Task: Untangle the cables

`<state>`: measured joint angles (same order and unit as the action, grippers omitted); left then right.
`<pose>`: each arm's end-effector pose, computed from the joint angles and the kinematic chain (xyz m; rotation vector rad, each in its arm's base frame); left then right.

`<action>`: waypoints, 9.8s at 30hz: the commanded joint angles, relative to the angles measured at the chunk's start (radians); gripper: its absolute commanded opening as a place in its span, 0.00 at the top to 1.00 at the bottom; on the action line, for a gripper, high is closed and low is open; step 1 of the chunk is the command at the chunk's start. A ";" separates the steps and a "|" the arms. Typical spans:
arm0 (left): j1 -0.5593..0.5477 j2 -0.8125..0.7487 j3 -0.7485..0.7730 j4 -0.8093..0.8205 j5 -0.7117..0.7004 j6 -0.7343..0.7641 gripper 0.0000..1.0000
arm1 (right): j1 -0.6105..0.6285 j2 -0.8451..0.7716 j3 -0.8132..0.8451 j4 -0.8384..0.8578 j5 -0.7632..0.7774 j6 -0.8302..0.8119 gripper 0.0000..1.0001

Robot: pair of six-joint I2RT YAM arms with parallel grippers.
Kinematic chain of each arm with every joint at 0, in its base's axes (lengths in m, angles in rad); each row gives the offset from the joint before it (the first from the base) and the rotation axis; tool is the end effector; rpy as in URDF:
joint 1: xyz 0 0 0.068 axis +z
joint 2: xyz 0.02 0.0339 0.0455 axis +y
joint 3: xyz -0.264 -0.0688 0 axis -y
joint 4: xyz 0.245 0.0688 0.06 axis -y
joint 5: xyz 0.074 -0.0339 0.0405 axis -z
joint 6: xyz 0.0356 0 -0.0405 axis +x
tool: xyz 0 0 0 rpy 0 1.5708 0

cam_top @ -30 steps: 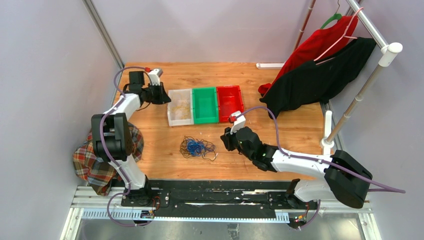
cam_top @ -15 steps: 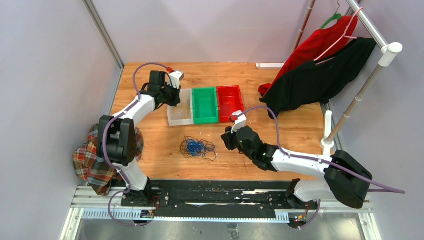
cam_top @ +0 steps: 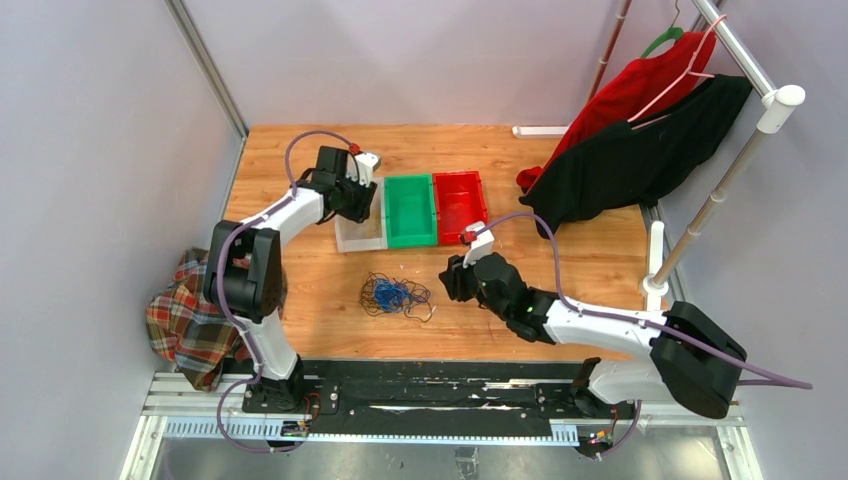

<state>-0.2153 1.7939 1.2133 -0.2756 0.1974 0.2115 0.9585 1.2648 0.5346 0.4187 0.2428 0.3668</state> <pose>0.3771 -0.0896 0.2045 0.5993 2.3436 -0.2411 0.1601 0.2131 0.2132 -0.3971 1.8889 0.6769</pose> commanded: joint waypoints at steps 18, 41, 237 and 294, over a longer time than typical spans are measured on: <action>-0.004 -0.374 0.199 -0.470 0.017 0.099 0.02 | -0.012 0.272 0.268 0.001 -0.356 0.016 0.50; -0.005 -0.653 -0.089 -0.641 0.612 0.406 0.09 | -0.013 0.168 0.313 -0.033 -0.490 -0.017 0.99; -0.295 -0.418 0.078 -0.539 0.823 0.395 0.11 | 0.001 -0.345 0.206 -0.102 -0.165 0.022 0.99; -0.320 -0.599 0.294 -0.352 0.537 -0.281 0.99 | 0.011 -0.125 0.151 0.242 -0.319 -0.108 0.38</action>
<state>-0.5308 1.2224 1.4612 -0.6312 0.6998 -0.0319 0.9699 1.0534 0.5934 0.5724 -0.0631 0.2981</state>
